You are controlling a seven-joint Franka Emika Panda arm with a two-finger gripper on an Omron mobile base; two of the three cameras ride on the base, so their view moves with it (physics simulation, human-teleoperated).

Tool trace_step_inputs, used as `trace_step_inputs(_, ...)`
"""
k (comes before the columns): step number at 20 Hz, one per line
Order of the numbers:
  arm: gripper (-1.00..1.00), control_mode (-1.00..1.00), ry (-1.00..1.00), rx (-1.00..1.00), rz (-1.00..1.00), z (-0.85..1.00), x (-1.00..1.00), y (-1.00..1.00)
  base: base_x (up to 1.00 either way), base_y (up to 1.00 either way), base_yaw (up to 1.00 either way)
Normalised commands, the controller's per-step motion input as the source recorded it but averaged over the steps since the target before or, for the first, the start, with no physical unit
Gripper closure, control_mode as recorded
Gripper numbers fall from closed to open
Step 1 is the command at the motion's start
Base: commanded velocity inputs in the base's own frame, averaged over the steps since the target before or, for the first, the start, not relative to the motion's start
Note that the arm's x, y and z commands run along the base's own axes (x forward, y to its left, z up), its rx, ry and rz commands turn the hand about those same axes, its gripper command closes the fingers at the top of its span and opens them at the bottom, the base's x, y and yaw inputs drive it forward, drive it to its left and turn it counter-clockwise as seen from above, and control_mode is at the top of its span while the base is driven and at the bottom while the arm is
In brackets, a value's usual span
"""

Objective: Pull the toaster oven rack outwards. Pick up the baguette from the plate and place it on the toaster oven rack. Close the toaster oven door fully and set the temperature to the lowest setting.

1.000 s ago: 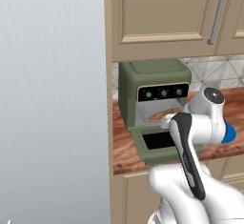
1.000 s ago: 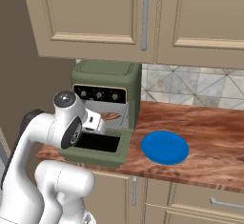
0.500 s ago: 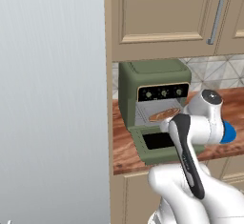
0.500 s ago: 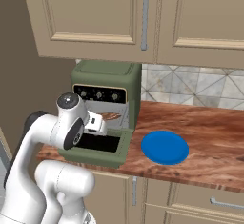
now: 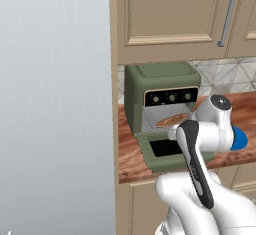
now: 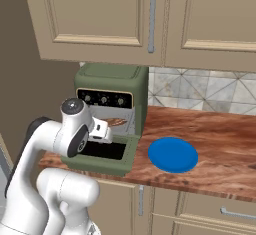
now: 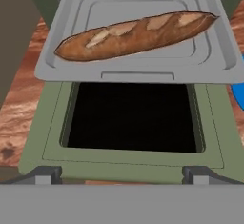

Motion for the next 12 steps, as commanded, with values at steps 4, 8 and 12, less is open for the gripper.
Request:
trace_step_inputs(4,-1.00,-1.00,0.00,0.00,0.01,-0.03,0.03,0.00,0.00,0.00,0.00)
trace_step_inputs(8,-1.00,-1.00,0.00,0.00,0.01,-0.04,0.13,0.00,0.00,0.00,0.00)
trace_step_inputs(12,-1.00,-1.00,0.00,0.00,0.00,0.00,0.46,0.00,0.00,0.00,0.00)
